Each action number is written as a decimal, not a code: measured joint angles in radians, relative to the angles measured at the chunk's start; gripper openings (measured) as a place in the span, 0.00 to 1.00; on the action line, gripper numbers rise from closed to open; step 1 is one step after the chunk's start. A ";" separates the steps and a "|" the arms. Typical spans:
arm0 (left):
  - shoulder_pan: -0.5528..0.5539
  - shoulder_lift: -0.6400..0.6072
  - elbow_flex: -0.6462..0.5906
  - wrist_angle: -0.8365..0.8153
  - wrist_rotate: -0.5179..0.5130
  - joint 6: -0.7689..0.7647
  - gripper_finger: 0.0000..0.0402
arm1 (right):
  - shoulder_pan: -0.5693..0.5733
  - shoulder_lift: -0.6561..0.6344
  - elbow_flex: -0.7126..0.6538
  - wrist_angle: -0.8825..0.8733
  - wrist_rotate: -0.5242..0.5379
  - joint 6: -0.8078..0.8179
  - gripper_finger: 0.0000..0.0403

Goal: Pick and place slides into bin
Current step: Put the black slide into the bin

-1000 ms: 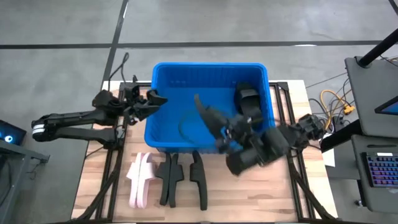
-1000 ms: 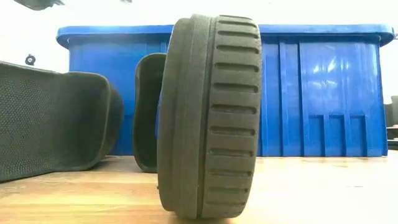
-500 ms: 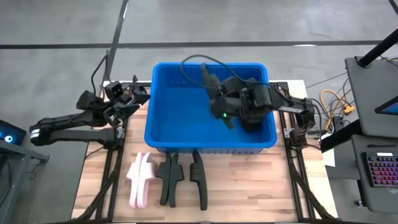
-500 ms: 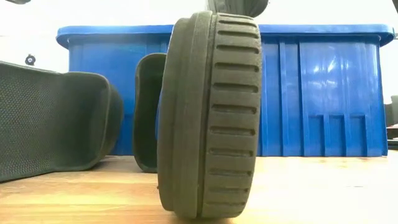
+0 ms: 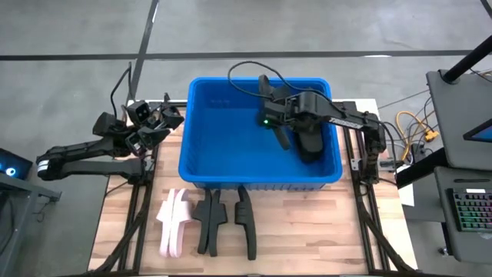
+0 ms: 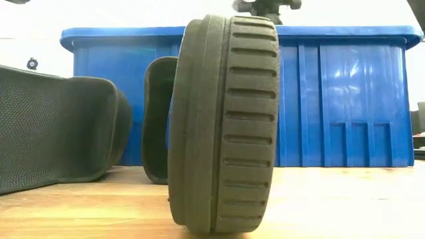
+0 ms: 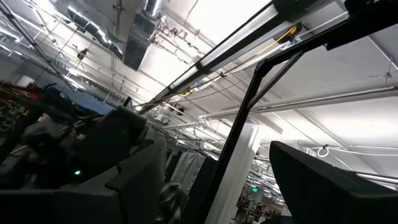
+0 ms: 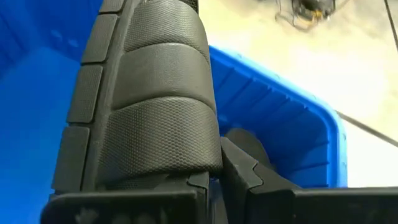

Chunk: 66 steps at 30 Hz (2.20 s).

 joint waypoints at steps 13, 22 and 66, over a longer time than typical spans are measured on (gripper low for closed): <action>0.000 0.049 -0.001 -0.034 0.000 -0.010 0.67 | -0.100 0.001 -0.220 0.162 -0.076 -0.104 0.03; 0.000 0.089 0.000 -0.047 -0.006 -0.010 0.67 | -0.104 0.042 -0.387 0.203 -0.036 -0.164 0.03; 0.000 0.128 0.000 -0.042 -0.005 -0.010 0.67 | -0.214 0.281 -0.335 0.301 -0.073 -0.614 0.03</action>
